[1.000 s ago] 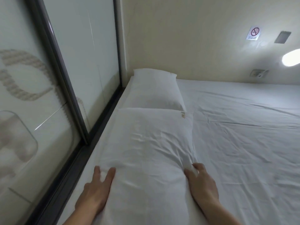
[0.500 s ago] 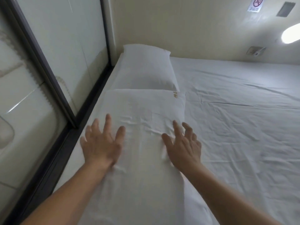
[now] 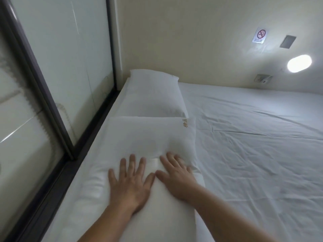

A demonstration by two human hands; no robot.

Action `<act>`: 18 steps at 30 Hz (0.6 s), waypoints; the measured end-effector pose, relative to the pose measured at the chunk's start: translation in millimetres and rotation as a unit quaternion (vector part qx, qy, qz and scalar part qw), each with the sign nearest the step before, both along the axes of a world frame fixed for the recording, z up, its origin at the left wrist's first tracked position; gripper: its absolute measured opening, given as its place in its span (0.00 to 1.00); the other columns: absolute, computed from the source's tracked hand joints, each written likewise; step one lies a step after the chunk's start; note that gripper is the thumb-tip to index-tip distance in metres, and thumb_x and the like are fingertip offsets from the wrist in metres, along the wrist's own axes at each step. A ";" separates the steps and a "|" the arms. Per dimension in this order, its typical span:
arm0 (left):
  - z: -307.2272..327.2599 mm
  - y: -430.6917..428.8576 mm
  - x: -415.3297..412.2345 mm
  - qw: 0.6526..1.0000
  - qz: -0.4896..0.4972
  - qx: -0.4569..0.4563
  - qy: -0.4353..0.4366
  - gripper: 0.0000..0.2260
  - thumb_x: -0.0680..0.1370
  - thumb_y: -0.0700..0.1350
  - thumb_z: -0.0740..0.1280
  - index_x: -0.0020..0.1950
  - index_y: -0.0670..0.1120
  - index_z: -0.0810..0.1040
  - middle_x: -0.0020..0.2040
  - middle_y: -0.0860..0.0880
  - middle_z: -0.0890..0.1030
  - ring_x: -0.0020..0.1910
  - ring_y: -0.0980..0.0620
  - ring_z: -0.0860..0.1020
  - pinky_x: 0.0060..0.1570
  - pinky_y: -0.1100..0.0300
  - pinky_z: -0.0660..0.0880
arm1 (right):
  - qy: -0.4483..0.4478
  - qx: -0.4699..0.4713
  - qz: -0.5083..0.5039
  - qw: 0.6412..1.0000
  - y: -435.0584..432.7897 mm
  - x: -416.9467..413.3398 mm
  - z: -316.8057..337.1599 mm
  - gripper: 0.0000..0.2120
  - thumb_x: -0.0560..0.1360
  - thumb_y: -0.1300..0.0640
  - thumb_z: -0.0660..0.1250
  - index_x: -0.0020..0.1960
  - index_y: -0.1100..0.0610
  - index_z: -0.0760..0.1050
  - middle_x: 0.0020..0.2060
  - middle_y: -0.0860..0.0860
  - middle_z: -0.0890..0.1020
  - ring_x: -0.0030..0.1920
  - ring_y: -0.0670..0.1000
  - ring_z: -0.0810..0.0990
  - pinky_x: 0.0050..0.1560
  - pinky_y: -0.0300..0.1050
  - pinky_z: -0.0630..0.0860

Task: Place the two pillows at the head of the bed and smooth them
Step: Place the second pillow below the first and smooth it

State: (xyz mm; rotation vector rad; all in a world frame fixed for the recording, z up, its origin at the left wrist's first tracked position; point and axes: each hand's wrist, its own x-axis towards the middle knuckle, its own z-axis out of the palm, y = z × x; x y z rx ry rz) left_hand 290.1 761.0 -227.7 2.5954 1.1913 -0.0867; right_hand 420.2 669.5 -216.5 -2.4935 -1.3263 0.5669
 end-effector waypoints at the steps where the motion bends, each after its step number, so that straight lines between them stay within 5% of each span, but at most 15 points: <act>1: -6.5 0.4 -1.6 1.000 0.002 -0.009 0.018 0.31 0.76 0.68 0.38 0.77 0.60 0.36 0.78 0.54 0.34 0.76 0.49 0.34 0.72 0.39 0.35 | 0.020 -0.014 -0.012 1.000 0.5 1.7 -8.4 0.32 0.78 0.35 0.51 0.79 0.42 0.45 0.79 0.42 0.42 0.78 0.48 0.39 0.75 0.61 0.43; 5: -4.1 4.7 -6.0 1.000 0.014 -0.015 0.022 0.33 0.74 0.70 0.39 0.77 0.60 0.38 0.79 0.54 0.36 0.76 0.49 0.34 0.71 0.37 0.35 | 0.035 0.003 -0.027 0.999 -2.2 4.5 -1.8 0.35 0.77 0.34 0.54 0.79 0.42 0.45 0.79 0.43 0.42 0.78 0.47 0.39 0.76 0.59 0.42; 7: 0.5 8.4 -16.2 0.995 0.096 -0.014 0.000 0.38 0.71 0.74 0.40 0.77 0.59 0.39 0.80 0.50 0.38 0.77 0.47 0.36 0.69 0.35 0.37 | 0.035 0.016 -0.114 0.993 -14.2 8.7 1.0 0.42 0.73 0.28 0.55 0.79 0.43 0.43 0.79 0.46 0.42 0.78 0.50 0.41 0.75 0.61 0.46; 11: 5.3 25.4 -48.1 0.941 0.327 -0.083 -0.024 0.55 0.60 0.82 0.47 0.78 0.51 0.43 0.76 0.36 0.55 0.73 0.36 0.57 0.68 0.34 0.55 | 0.229 0.016 -0.351 0.908 -49.3 14.4 -11.8 0.57 0.59 0.19 0.59 0.79 0.44 0.44 0.76 0.57 0.61 0.73 0.62 0.65 0.71 0.59 0.63; 14: 7.6 31.5 -54.9 0.932 0.343 -0.106 -0.050 0.53 0.61 0.80 0.55 0.75 0.48 0.52 0.66 0.35 0.69 0.62 0.35 0.70 0.61 0.42 0.66 | 0.253 0.067 -0.339 0.904 -51.4 4.1 -21.7 0.52 0.60 0.21 0.59 0.77 0.44 0.53 0.67 0.52 0.75 0.64 0.58 0.75 0.65 0.54 0.70; 18: 16.6 41.4 -62.3 0.936 0.332 -0.059 -0.100 0.44 0.68 0.73 0.61 0.73 0.44 0.60 0.63 0.34 0.71 0.59 0.34 0.73 0.57 0.43 0.69 | 0.247 0.098 -0.325 0.907 -43.4 2.4 -7.2 0.45 0.66 0.24 0.60 0.77 0.44 0.56 0.66 0.50 0.77 0.63 0.57 0.76 0.63 0.54 0.71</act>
